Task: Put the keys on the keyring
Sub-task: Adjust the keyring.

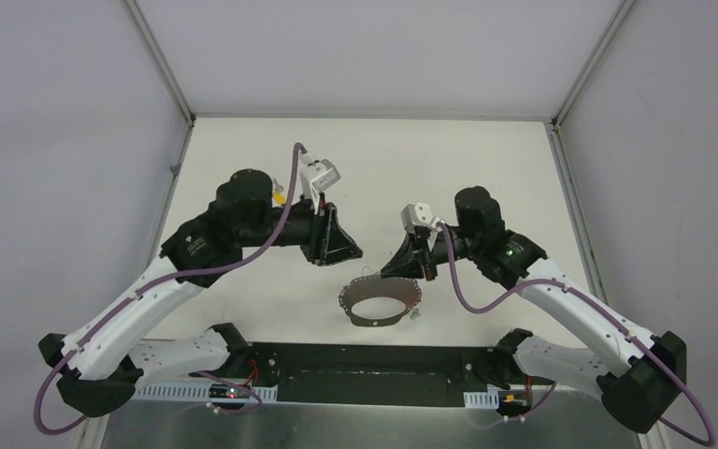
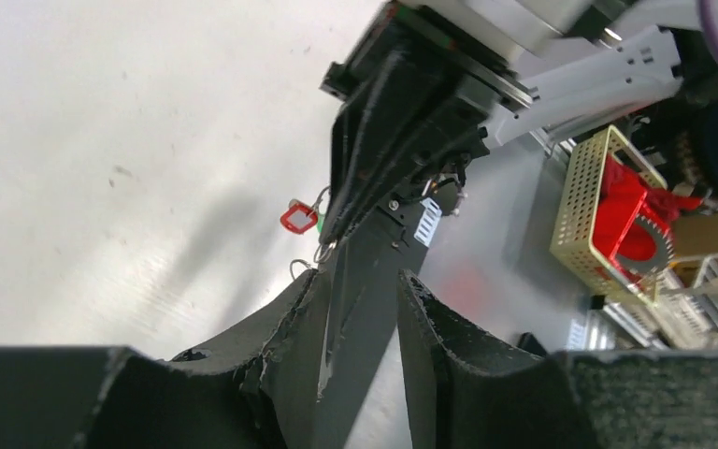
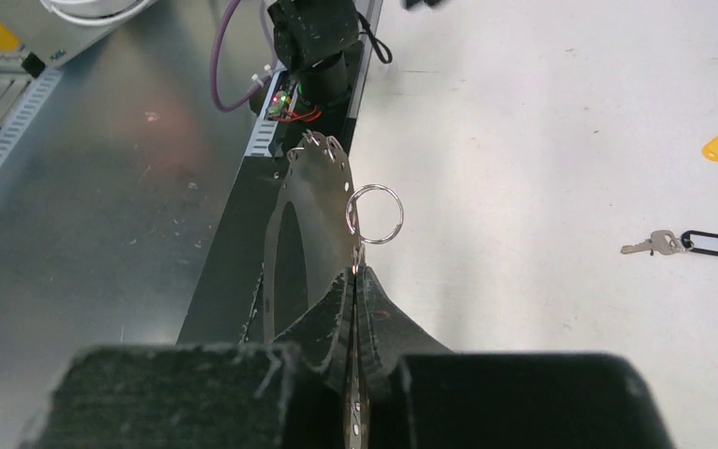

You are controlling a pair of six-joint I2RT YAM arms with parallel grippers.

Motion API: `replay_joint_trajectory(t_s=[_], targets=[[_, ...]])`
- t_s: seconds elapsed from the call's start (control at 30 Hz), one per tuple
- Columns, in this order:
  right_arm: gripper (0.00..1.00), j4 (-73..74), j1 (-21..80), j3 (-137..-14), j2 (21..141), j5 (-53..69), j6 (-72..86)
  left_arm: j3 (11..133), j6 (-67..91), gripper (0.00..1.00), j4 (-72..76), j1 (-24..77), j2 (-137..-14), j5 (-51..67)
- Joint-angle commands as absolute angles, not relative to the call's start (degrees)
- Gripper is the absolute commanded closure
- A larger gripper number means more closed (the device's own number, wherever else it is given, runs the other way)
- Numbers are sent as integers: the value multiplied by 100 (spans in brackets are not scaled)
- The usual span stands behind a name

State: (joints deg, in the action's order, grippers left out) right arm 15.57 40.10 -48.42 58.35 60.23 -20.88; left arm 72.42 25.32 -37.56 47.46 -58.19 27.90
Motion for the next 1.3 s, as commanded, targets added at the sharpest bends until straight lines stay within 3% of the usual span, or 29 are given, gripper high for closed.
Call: replay_joint_trajectory(t_s=[0.0,0.17,0.33,0.6,1.27], targets=[[100,759,4051,-4943,5797,5827,-1199,6471,1628,65,-1907,4900,-5235,2896],[100,375,4060,-4789,5749,5709,-753,5762,1119,65,-774,5121,-4837,3043],[100,370,4068,-4770,5726,5626,-766,5787,604,63,-814,5257,-4943,3457],[100,285,4086,-4827,5810,5601,-649,5830,-1784,61,-1498,5525,-5050,3742],[100,118,4109,-4772,5816,5552,-556,6470,-2605,67,-2962,6057,-5740,1978]])
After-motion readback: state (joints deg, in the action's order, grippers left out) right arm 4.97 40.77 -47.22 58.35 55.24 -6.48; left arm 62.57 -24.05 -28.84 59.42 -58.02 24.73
